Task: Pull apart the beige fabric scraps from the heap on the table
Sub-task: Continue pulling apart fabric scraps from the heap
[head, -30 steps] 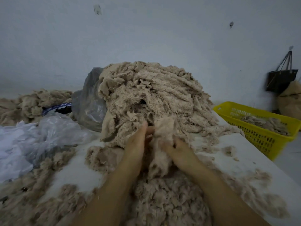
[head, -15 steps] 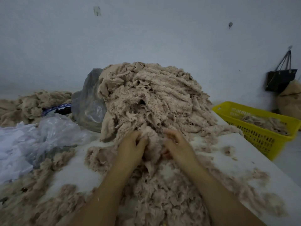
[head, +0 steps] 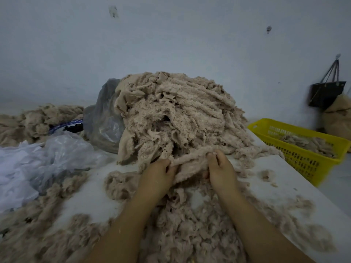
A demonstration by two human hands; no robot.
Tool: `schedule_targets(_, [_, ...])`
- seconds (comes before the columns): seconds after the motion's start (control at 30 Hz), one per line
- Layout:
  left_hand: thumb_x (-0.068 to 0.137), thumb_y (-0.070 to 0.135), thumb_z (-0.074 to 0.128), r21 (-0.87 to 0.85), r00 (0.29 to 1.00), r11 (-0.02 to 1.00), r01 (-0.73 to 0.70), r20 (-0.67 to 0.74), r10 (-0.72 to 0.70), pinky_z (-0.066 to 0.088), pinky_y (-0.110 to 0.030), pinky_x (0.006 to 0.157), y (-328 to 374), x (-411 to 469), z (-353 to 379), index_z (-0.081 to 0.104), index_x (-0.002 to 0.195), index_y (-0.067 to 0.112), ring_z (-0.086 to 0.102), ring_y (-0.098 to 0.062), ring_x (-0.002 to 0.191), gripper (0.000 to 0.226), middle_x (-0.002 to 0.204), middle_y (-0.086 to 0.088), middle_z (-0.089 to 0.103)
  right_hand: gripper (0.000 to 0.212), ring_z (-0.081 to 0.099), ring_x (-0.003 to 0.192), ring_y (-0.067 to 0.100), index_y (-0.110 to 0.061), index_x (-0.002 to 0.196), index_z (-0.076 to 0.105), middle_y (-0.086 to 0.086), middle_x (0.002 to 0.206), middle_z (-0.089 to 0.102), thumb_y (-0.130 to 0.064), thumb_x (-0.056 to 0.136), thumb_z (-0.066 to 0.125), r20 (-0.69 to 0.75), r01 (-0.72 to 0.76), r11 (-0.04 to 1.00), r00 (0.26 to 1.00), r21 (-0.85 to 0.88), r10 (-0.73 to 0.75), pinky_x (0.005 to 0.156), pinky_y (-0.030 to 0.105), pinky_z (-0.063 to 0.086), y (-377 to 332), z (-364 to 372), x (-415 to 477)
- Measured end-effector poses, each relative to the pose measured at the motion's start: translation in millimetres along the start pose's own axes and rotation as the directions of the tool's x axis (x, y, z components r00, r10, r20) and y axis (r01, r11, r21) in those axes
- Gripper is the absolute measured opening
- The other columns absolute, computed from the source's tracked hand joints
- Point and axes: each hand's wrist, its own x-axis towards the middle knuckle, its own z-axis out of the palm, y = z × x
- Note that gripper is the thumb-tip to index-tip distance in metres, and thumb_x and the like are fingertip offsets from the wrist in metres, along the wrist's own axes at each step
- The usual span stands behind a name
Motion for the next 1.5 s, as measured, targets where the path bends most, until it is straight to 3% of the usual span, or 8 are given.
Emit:
schedule_targets(0.13, [0.102, 0.036, 0.049, -0.146, 0.946, 0.966, 0.215, -0.215, -0.243, 0.035, -0.032, 0.059, -16.1, 2.3, -16.6, 0.054, 0.072, 0.018, 0.053, -0.016, 0.067, 0.036, 0.073, -0.003, 0.06, 0.027, 0.052, 0.09, 0.023, -0.022, 0.112, 0.056, 0.0, 0.098, 0.054, -0.039, 0.106, 0.036, -0.298, -0.029, 0.978, 0.95, 0.205, 0.091, 0.078, 0.043, 0.045, -6.9, -18.1, 12.2])
schedule_targets(0.33, [0.102, 0.036, 0.048, -0.223, 0.951, 0.973, 0.064, -0.283, -0.127, 0.04, -0.026, 0.086, -6.3, -1.3, -13.6, 0.064, 0.121, 0.02, 0.051, -0.007, 0.098, 0.03, 0.131, 0.002, 0.047, 0.029, 0.054, 0.058, 0.016, -0.029, 0.074, 0.054, -0.001, 0.063, 0.056, -0.038, 0.102, 0.05, -0.21, -0.07, 0.96, 0.969, 0.27, 0.129, 0.056, 0.034, 0.044, -11.5, -17.5, 5.7])
schedule_targets(0.57, [0.09, 0.058, 0.059, -0.258, 0.968, 0.938, -0.232, 0.037, 0.25, 0.038, -0.006, 0.062, 27.7, -17.4, 5.5, 0.054, 0.083, 0.043, 0.053, 0.016, 0.077, 0.017, 0.079, 0.029, 0.056, 0.022, 0.056, 0.067, 0.021, -0.016, 0.092, 0.062, 0.007, 0.089, 0.06, -0.033, 0.101, 0.05, 0.017, 0.105, 0.98, 0.994, 0.167, -0.109, 0.054, 0.015, 0.044, -18.4, 2.5, -11.9])
schedule_targets(0.9, [0.101, 0.035, 0.05, -0.445, 0.995, 0.891, -0.083, 0.018, 0.101, 0.033, -0.015, 0.05, 17.7, -9.7, 3.4, 0.048, 0.068, 0.029, 0.041, 0.001, 0.051, 0.034, 0.058, 0.014, 0.047, 0.048, 0.035, 0.046, 0.004, -0.019, 0.066, 0.04, -0.011, 0.05, 0.039, -0.055, 0.097, 0.041, 0.011, 0.193, 0.981, 0.981, -0.025, -0.192, 0.047, 0.016, 0.029, -20.5, 2.8, -12.8])
schedule_targets(1.03, [0.101, 0.025, 0.054, -0.878, 0.948, 0.45, 0.164, 0.015, -0.317, 0.038, -0.017, 0.043, 12.3, -1.2, -14.8, 0.064, 0.063, 0.029, 0.048, 0.0, 0.042, 0.039, 0.048, 0.015, 0.053, 0.048, 0.034, 0.042, 0.003, -0.023, 0.066, 0.043, -0.013, 0.047, 0.039, -0.056, 0.101, 0.036, -0.108, 0.083, 0.996, 0.991, 0.042, -0.078, 0.05, 0.023, 0.033, -19.3, -5.8, -6.8])
schedule_targets(1.17, [0.1, 0.028, 0.054, -0.982, 0.943, -0.138, 0.129, 0.165, -0.289, 0.045, -0.025, 0.066, 0.5, 2.0, -24.1, 0.066, 0.093, 0.017, 0.053, -0.013, 0.07, 0.017, 0.078, 0.001, 0.061, 0.042, 0.035, 0.042, 0.005, -0.013, 0.079, 0.054, -0.011, 0.059, 0.045, -0.045, 0.103, 0.042, -0.148, 0.023, 0.999, 0.989, 0.042, -0.016, 0.04, 0.01, 0.032, -14.6, -10.4, -1.0])
schedule_targets(1.33, [0.087, 0.028, 0.058, -0.939, 0.97, -0.296, 0.173, 0.215, -0.114, 0.058, -0.024, 0.066, 10.1, -1.0, -19.6, 0.075, 0.096, 0.01, 0.066, -0.013, 0.068, 0.026, 0.088, -0.004, 0.071, 0.034, 0.054, 0.093, -0.02, -0.058, 0.111, 0.052, -0.037, 0.118, 0.048, -0.075, 0.081, 0.053, 0.314, 0.133, 0.991, 0.942, -0.024, -0.119, 0.068, 0.006, 0.045, -15.1, 9.5, -18.0])
schedule_targets(1.5, [0.088, 0.021, 0.054, -0.871, 0.979, -0.463, 0.164, 0.203, -0.035, 0.06, -0.02, 0.064, 15.2, -2.1, -24.3, 0.074, 0.099, 0.009, 0.072, -0.012, 0.072, 0.027, 0.093, -0.005, 0.075, 0.02, 0.052, 0.059, -0.012, -0.034, 0.078, 0.055, -0.029, 0.068, 0.06, -0.04, 0.097, 0.057, 0.498, 0.3, 0.931, 0.852, -0.208, -0.164, 0.054, 0.01, 0.038, -12.7, 22.3, -21.3])
